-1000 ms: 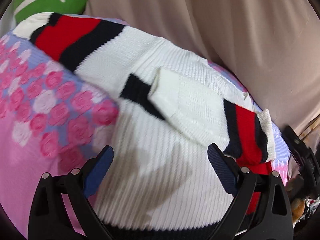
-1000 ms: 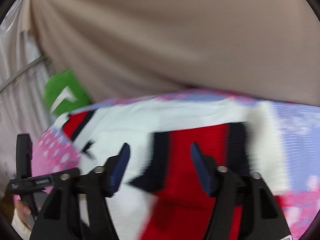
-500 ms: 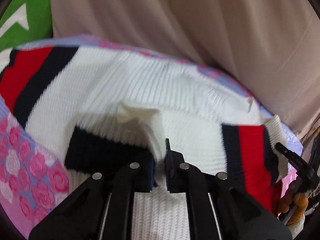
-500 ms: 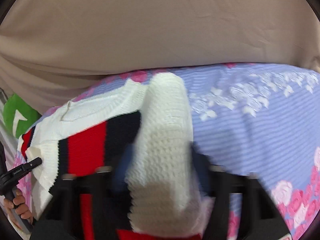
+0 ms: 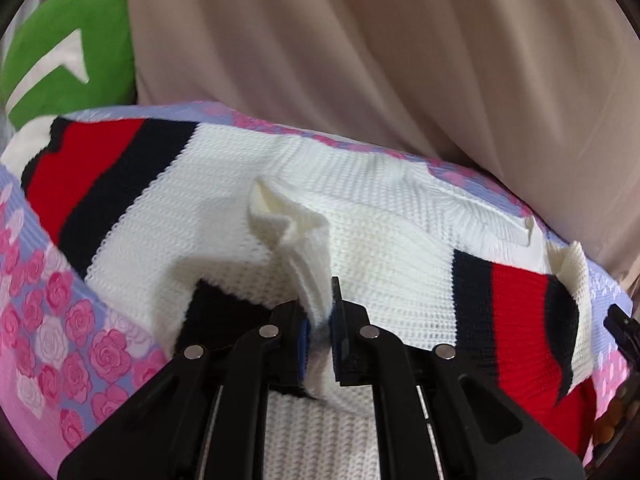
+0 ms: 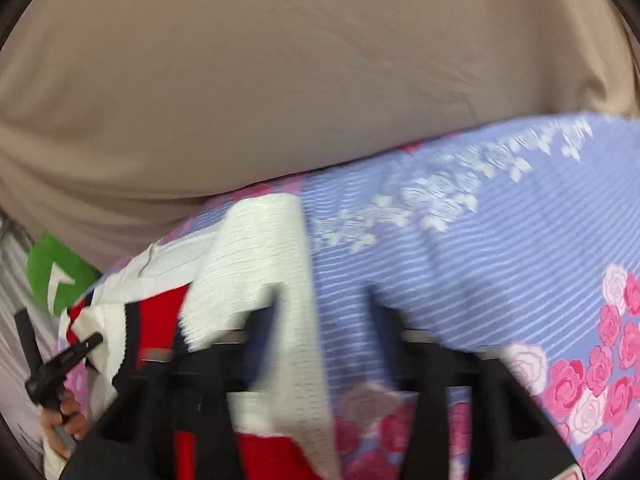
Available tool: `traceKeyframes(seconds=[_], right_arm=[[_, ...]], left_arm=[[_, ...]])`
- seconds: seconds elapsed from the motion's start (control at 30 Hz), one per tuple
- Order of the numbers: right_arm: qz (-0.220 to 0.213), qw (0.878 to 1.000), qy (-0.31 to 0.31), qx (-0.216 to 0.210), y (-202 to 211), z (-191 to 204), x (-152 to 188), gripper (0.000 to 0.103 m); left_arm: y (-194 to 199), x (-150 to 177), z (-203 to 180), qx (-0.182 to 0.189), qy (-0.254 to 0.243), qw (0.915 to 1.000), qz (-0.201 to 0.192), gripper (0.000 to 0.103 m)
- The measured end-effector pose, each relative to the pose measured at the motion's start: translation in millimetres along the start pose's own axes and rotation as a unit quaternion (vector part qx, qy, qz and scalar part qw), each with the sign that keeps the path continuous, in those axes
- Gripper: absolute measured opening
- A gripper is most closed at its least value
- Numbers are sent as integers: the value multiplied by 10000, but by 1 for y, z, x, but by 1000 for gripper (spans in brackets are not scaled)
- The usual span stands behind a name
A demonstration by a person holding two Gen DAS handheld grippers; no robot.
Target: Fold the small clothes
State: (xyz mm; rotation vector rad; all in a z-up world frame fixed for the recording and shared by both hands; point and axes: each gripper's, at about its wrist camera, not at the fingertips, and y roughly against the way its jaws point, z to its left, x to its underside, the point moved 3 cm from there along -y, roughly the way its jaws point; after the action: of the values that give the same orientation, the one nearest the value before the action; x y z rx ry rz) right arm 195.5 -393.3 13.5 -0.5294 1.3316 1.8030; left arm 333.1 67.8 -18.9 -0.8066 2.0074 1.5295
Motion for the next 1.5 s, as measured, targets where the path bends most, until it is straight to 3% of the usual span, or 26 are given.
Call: traceKeyframes(seconds=[0.13, 0.2, 0.27, 0.3, 0.37, 0.4, 0.47, 0.53, 0.63, 0.7, 0.73, 0.8, 0.87, 0.93, 0.97, 1.0, 1.1, 1.13, 1.17, 1.23, 1.27, 1.3, 1.37, 1.43, 1.5], right_arm=[[279, 9985, 477, 14, -33, 40, -3, 82], [782, 9932, 782, 350, -70, 49, 5, 80], [753, 9901, 992, 642, -75, 51, 7, 60], [638, 9915, 990, 552, -67, 50, 2, 14], [215, 9988, 433, 104, -36, 30, -12, 11], [-2, 9995, 275, 157, -24, 18, -19, 3], [23, 9991, -40, 430, -24, -18, -21, 3], [540, 9958, -249, 690, -46, -49, -10, 3], [508, 9968, -533, 294, -37, -60, -4, 8], [306, 9975, -636, -32, -26, -56, -11, 29], [222, 9974, -669, -162, -22, -52, -17, 47], [168, 9972, -691, -218, -24, -48, -27, 67], [358, 9974, -583, -228, -42, -36, -36, 77], [717, 9961, -498, -85, -70, -34, -40, 74], [867, 9954, -411, -69, -88, -21, -39, 61], [954, 9950, -268, -128, -93, -14, -42, 11], [86, 9986, 22, -523, -59, 6, -57, 14], [-57, 9988, 139, -472, -56, 7, -58, 14], [106, 9995, 265, -126, -68, 6, -56, 14], [898, 9952, 241, 300, -98, -7, -44, 16], [914, 9953, 99, 306, -98, -13, -40, 23], [711, 9973, -4, 179, -84, -15, -38, 31], [374, 9993, 13, -75, -44, -16, -29, 37], [145, 9993, 315, -121, -6, -15, -14, 56], [102, 9962, 867, -15, 25, -9, 10, 66]], left_arm=[[4, 2, 6, 67, 64, 10000, 16, 10], [1, 4, 5, 36, 78, 10000, 49, 10], [1, 6, 7, 54, 114, 9999, 82, 10], [1, 2, 9, 91, 118, 9999, 68, 10], [-1, -4, 3, 161, 94, 9998, -23, 9], [0, -6, 2, 180, 69, 9998, -46, 9], [-9, -6, -6, 263, -16, 9996, 65, 10], [-22, 1, -12, 371, -44, 9989, 279, 10], [-18, 3, -24, 158, -348, 9992, 117, 11], [-18, 2, -22, 196, -303, 9992, 157, 12], [-18, 1, -19, 251, -218, 9993, 199, 13], [-19, -3, -15, 363, -73, 9990, 243, 14], [-21, -8, -11, 445, 48, 9986, 281, 13], [-24, -13, -16, 498, 52, 9983, 307, 8], [-23, -17, -18, 488, 2, 9984, 282, 7], [-20, -20, -20, 466, -52, 9987, 216, 7], [-1, -35, -19, 482, -107, 9987, -159, 7], [1, -39, -16, 473, -66, 9986, -232, 7], [-2, -40, -14, 351, -46, 9991, -222, 7], [-20, -34, -14, 142, -139, 9998, 11, 7], [-31, -28, -13, 57, -178, 9997, 166, 7], [-32, -23, -14, 34, -229, 9997, 73, 7], [-26, -19, -16, 8, -357, 9994, -43, 8], [-24, -16, -15, 23, -394, 9992, -62, 9], [-23, -12, -13, 65, -349, 9993, -87, 9]])
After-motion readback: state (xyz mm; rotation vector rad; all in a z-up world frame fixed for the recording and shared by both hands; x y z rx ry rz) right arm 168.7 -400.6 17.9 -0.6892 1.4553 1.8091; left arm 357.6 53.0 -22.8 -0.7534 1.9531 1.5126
